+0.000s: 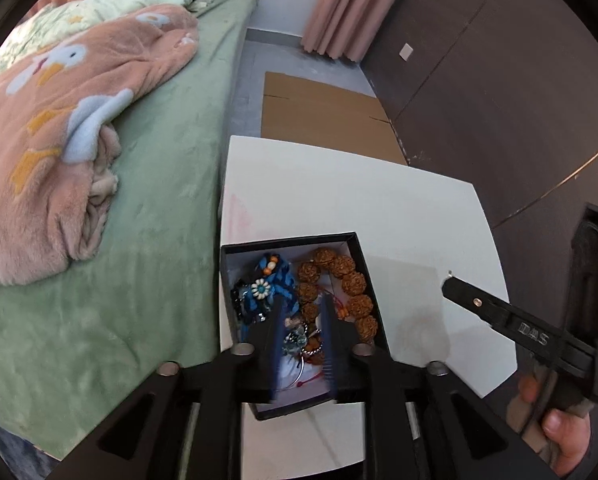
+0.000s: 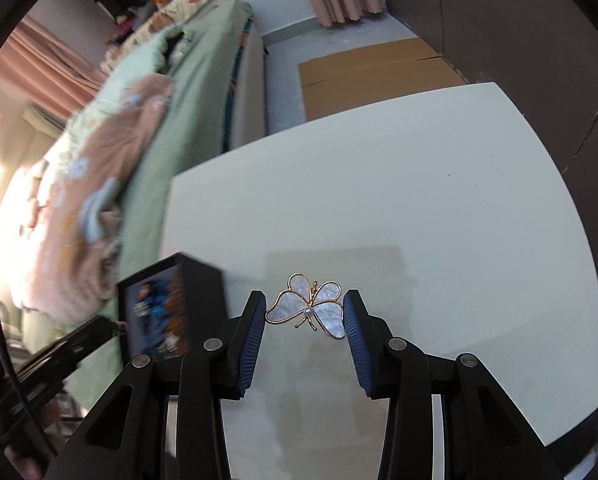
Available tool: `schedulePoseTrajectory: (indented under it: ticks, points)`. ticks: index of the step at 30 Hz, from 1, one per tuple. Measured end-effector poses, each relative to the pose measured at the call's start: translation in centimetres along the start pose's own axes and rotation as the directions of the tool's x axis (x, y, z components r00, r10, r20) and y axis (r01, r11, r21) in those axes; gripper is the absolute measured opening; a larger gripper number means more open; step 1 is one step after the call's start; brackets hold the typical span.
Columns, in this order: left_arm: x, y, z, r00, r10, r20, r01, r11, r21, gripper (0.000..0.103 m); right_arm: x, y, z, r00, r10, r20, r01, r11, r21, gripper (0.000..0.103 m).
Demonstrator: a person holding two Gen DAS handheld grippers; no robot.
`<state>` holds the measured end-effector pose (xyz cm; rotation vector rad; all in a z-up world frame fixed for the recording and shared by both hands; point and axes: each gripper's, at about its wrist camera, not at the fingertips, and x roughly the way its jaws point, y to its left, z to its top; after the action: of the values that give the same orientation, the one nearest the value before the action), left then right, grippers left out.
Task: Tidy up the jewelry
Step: 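Grasp the butterfly brooch with the right gripper while the left releases the ring into the box, then lower the butterfly brooch into the black box and open the right gripper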
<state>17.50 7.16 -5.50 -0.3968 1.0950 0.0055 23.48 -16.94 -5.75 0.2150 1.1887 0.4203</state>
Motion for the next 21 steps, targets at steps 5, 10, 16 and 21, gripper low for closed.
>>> schedulePoseTrajectory:
  ticks: [5, 10, 16, 21]
  points:
    - [-1.5, 1.1, -0.7, 0.999, -0.030, 0.025, 0.031, 0.999, -0.041, 0.058, -0.9, 1.9, -1.1, 0.997, 0.075, 0.008, -0.075, 0.997, -0.012, 0.041]
    - [-2.7, 2.0, -1.2, 0.999, -0.032, 0.035, 0.034, 0.997, -0.065, 0.058, -1.7, 4.1, -1.8, 0.992, 0.128, 0.005, -0.128, 0.990, -0.055, 0.041]
    - [-4.1, 3.8, -1.8, 0.998, -0.035, 0.057, 0.041, 0.994, -0.102, 0.058, -1.6, 6.7, -2.2, 0.984, 0.177, -0.016, -0.178, 0.980, -0.092, 0.041]
    - [-5.6, 5.4, -2.1, 0.995, -0.031, 0.090, 0.043, 0.990, -0.134, 0.058, -0.9, 8.5, -2.4, 0.970, 0.240, -0.045, -0.243, 0.965, -0.099, 0.041]
